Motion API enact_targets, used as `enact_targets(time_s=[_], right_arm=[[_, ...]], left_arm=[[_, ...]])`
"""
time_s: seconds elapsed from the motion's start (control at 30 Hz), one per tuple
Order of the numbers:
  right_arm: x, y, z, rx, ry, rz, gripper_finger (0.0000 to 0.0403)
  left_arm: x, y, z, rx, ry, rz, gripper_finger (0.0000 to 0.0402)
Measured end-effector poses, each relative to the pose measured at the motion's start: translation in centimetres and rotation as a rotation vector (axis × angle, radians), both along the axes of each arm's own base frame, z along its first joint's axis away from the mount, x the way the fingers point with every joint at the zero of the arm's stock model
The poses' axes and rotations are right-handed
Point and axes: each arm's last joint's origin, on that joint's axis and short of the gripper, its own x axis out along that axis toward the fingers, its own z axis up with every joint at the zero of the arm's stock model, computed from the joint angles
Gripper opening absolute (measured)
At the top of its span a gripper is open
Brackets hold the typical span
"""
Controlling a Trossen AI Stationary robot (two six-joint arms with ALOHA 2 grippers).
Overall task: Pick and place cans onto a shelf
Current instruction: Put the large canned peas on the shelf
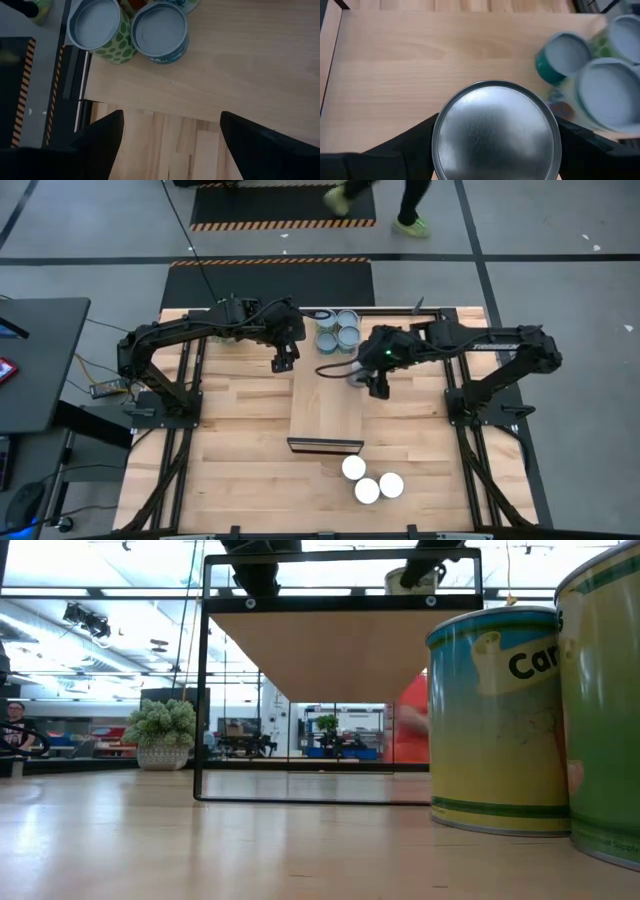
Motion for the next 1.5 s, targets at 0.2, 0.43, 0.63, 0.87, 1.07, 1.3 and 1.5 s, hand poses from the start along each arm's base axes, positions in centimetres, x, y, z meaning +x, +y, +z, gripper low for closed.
enact_targets(time_s=[0.2,0.43,0.63,0.87,1.07,1.3,1.5], right_arm=[[1.8,-0.1,-1.1,0.021,-0.014,-0.026,0.0324],[2.4,-0.4,-1.6,0.022,-0.011,-0.031,0.0348],[2.7,-0.4,-1.4,-0.015,-0.035,-0.002,0.0368],[2.7,-0.6,-0.9,-0.1,-0.068,0.024,0.0369],[2.8,-0.6,-0.7,-0.279,-0.049,0.106,0.0369],[3.2,-0.7,-0.2,-0.336,-0.092,0.128,0.0366],[2.2,0.0,1.4,-0.339,-0.179,0.137,0.0366]], left_arm=[[0.0,0.0,0.0,-0.003,0.002,0.004,0.0337],[-0.1,0.0,-0.1,-0.006,0.007,0.006,0.0337],[-0.1,0.0,-0.1,-0.006,0.009,0.006,0.0337],[-0.1,0.0,-0.1,-0.006,0.009,0.006,0.0337],[-0.1,0.0,-0.1,-0.006,0.009,0.007,0.0337],[-0.1,0.0,-0.1,-0.006,0.008,0.007,0.0337],[-0.1,0.0,-0.1,-0.007,0.008,0.007,0.0337]])
